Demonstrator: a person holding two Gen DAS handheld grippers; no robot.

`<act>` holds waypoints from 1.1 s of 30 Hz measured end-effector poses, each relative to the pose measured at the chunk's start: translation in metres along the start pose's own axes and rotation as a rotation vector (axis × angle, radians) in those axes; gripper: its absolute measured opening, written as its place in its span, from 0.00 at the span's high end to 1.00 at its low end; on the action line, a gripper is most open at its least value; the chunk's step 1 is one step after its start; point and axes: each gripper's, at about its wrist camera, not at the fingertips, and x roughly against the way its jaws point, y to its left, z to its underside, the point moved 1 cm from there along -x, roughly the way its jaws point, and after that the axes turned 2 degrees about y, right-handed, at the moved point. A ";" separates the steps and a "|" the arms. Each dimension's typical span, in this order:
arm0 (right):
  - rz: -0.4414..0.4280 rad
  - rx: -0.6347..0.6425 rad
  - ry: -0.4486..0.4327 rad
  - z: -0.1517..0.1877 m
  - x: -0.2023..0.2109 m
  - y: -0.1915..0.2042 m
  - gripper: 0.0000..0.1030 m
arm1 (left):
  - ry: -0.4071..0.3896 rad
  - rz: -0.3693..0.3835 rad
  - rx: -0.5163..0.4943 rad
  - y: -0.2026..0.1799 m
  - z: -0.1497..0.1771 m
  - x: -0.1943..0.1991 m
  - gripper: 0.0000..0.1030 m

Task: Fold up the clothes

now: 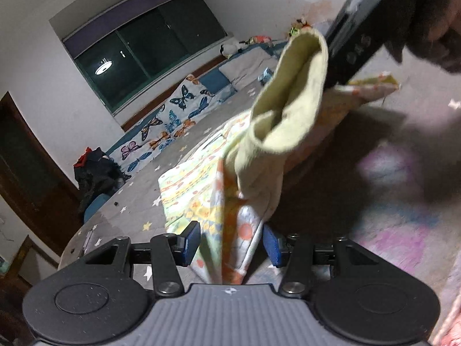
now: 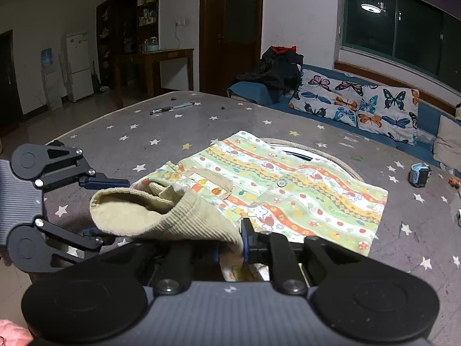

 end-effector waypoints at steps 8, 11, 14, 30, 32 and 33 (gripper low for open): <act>0.005 -0.004 -0.004 -0.002 0.000 -0.001 0.87 | -0.029 -0.063 -0.106 -0.023 -0.001 0.002 0.49; 0.008 0.001 -0.005 -0.002 0.000 0.000 0.87 | -0.011 -0.105 -0.116 -0.024 0.000 -0.007 0.49; 0.012 0.000 -0.006 -0.001 0.001 -0.001 0.87 | -0.009 -0.110 -0.104 -0.017 0.003 -0.009 0.57; -0.045 0.083 -0.009 0.028 0.049 0.029 0.90 | -0.095 0.051 -0.137 0.002 0.020 0.080 0.95; -0.080 0.077 0.013 0.036 0.066 0.037 0.90 | -0.085 0.115 -0.127 0.000 0.022 0.104 0.95; -0.101 0.071 0.027 0.040 0.075 0.041 0.90 | -0.080 0.141 -0.120 0.001 0.022 0.116 0.95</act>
